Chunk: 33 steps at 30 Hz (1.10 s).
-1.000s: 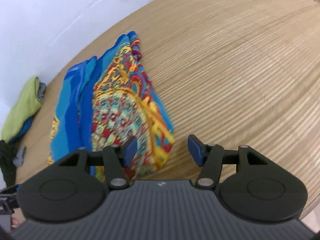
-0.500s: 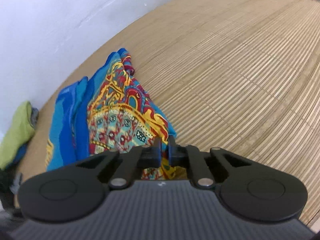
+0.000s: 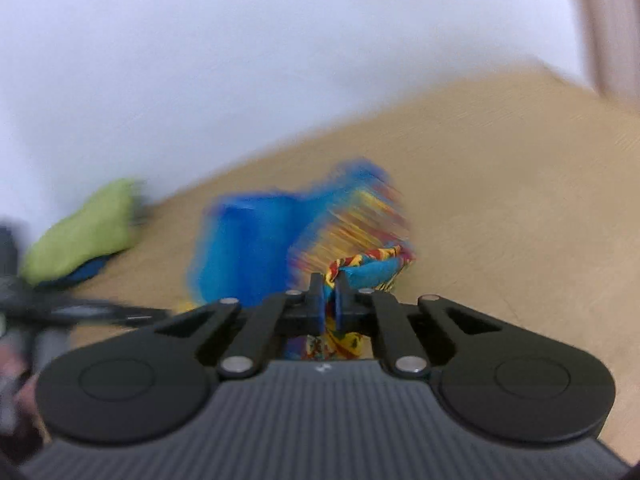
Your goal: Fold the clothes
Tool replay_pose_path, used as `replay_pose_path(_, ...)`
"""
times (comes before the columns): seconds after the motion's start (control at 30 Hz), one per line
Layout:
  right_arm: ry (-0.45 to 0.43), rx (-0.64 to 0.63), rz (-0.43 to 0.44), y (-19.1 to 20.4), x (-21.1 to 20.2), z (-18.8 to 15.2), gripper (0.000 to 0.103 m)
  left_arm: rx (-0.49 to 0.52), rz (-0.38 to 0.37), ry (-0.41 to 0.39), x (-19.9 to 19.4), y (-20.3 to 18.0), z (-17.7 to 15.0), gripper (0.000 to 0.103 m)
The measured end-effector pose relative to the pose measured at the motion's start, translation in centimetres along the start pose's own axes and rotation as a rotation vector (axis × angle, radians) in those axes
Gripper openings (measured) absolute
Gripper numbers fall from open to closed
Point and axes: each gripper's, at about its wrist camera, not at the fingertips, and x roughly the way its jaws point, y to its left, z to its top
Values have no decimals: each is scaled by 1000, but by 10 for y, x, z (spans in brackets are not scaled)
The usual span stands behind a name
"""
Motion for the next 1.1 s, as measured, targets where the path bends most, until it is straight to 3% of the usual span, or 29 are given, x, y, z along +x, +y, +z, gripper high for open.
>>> replay_pose_path(0.1, 11, -254, 209, 74, -2, 1, 7, -21, -9, -6, -13, 22, -9, 87)
replay_pose_path(0.2, 131, -449, 365, 126, 13, -36, 7, 20, 21, -8, -21, 32, -19, 88)
replay_pose_path(0.27, 226, -555, 387, 146, 32, -67, 8, 29, 52, 11, -23, 44, -31, 88)
replay_pose_path(0.37, 336, -604, 343, 156, 61, -102, 11, 6, 62, 49, -21, 59, -46, 87)
replay_pose_path(0.5, 369, -507, 305, 153, 73, -101, 20, -6, 18, 29, -31, 61, -49, 86)
replay_pose_path(0.7, 272, -332, 290, 111, 56, -38, 47, 77, -108, -54, -56, 26, -36, 88)
replay_pose_path(0.77, 245, -258, 240, 86, 63, -13, 57, 112, -160, -39, -51, 1, -35, 89)
replay_pose_path(0.87, 251, -138, 158, 38, 106, 25, 57, 169, -210, 17, -30, -39, -39, 89)
replay_pose_path(1.0, 305, 38, 133, -18, 197, 65, 59, 210, -177, 122, 7, -80, -48, 87)
replay_pose_path(1.03, 304, 50, 138, -27, 217, 71, 60, 212, -156, 143, 14, -86, -51, 87)
replay_pose_path(1.1, 269, -57, 191, -30, 245, 78, 60, 210, -107, 180, 26, -94, -56, 87)
